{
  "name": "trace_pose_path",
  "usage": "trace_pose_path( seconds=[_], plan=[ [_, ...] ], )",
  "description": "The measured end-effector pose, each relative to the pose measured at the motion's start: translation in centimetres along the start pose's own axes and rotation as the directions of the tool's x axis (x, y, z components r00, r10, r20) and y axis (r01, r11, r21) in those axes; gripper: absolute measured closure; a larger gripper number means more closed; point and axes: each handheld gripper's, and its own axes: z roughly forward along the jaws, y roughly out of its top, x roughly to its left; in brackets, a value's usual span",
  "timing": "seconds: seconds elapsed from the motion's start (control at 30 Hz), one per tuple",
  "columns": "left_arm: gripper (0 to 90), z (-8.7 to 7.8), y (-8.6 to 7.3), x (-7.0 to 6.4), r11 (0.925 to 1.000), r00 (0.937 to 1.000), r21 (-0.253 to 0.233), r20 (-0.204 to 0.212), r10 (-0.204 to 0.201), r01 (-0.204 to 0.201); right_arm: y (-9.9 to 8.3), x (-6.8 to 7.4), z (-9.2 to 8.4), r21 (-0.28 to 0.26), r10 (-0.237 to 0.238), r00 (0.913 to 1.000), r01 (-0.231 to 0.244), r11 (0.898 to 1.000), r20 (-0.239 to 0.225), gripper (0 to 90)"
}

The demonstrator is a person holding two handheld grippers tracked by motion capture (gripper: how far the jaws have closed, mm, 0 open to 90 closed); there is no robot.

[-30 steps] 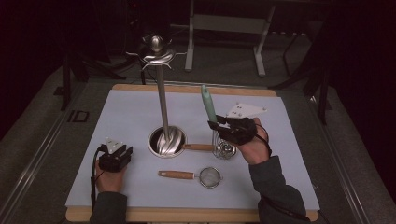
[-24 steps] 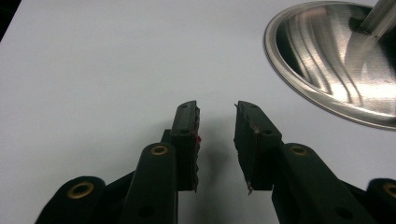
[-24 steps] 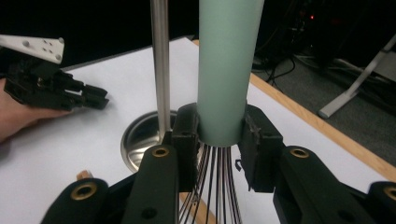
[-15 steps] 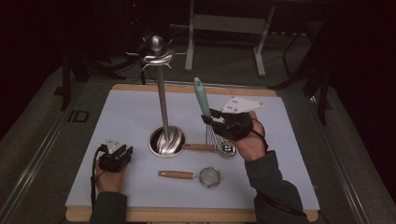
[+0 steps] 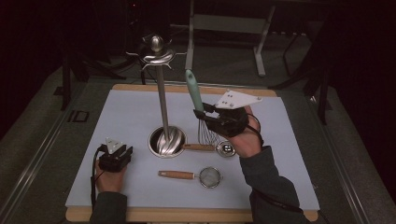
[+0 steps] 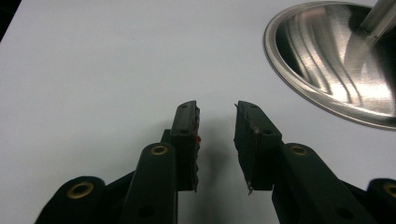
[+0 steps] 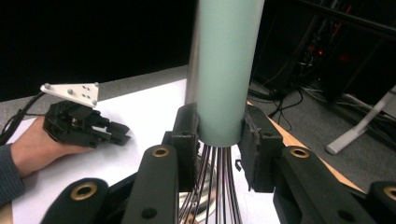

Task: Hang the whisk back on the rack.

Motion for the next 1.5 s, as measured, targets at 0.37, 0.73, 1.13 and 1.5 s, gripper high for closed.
trace_pose_path(
  seconds=[0.37, 0.73, 1.13, 1.5],
  plan=[
    [69.6, 0.0, 0.0, 0.0, 1.0000, 1.0000, 0.001, 0.001, 0.002, -0.002, 1.6, 1.1, 1.0, -0.021, -0.011, 0.9993, 0.011, 1.000, -0.036, 69.4],
    [69.5, 0.0, 0.0, 0.0, 1.0000, 1.0000, 0.000, 0.002, 0.001, -0.001, 2.3, 1.0, 2.4, -0.010, -0.004, 0.9991, 0.003, 1.000, -0.042, 69.4],
    [69.2, 0.0, 0.0, 0.0, 1.0000, 1.0000, 0.001, 0.002, 0.000, 0.000, 2.5, 0.9, 3.8, -0.002, 0.006, 0.9987, -0.006, 1.000, -0.051, 69.3],
    [68.8, 0.0, 0.0, 0.0, 1.0000, 1.0000, 0.000, 0.001, -0.002, 0.002, 2.6, 1.0, 4.8, -0.003, 0.024, 0.9985, -0.024, 1.000, -0.050, 67.8]
  ],
)
